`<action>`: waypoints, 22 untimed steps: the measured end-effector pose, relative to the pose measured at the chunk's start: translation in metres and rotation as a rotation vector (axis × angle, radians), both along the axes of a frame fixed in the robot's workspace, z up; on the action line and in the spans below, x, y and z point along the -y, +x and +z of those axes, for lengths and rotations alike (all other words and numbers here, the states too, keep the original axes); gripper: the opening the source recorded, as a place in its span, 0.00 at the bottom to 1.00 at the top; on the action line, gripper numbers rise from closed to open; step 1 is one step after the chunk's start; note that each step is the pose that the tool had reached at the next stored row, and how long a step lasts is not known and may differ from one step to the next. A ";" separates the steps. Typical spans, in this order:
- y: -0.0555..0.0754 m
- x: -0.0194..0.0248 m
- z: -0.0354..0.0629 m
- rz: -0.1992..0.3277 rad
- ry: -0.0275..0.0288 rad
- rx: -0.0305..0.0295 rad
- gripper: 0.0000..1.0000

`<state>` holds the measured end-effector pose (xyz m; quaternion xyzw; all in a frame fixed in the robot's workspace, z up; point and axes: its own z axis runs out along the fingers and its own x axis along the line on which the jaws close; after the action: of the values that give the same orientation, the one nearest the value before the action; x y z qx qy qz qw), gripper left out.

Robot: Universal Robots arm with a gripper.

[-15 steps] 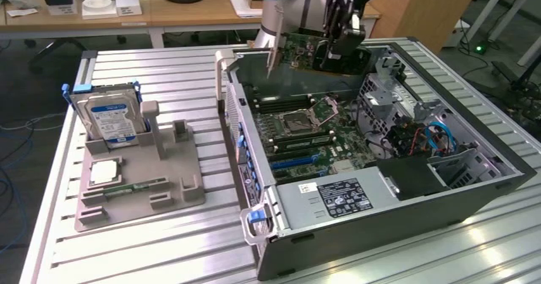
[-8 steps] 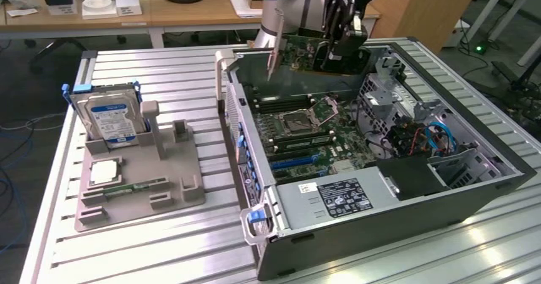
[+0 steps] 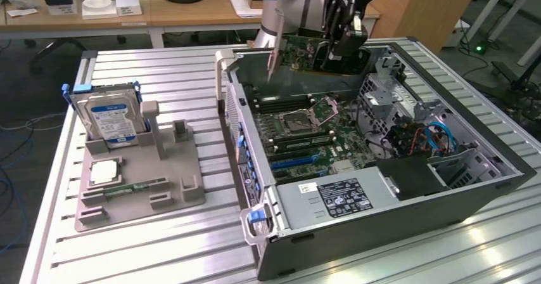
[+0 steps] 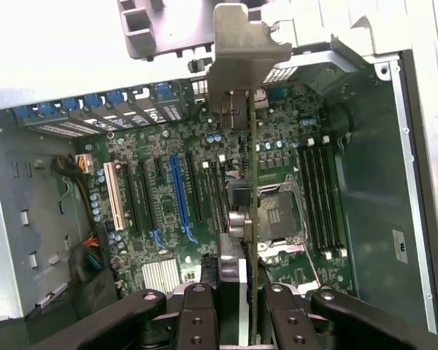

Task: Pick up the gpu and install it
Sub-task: 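Insert the gpu into the slot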

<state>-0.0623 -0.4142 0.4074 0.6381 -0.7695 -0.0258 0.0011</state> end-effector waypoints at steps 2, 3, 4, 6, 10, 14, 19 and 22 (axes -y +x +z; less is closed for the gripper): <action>0.000 0.0000 -0.0005 0.031 0.0001 0.0001 0.28; 0.000 0.0000 -0.0009 0.049 0.0000 0.0000 0.28; 0.000 0.0000 -0.0014 0.067 0.0000 0.0000 0.28; 0.000 0.0000 -0.0025 0.104 0.0000 0.0001 0.28; 0.000 0.0000 -0.0038 0.125 -0.0016 0.0267 0.28; 0.000 0.0000 -0.0064 0.130 -0.0027 0.0489 0.28; 0.001 0.0000 -0.0096 0.178 -0.0017 0.0491 0.28; 0.001 0.0000 -0.0104 0.183 0.0294 0.0518 0.28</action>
<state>-0.0616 -0.4142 0.3970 0.7062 -0.7072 -0.0204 -0.0258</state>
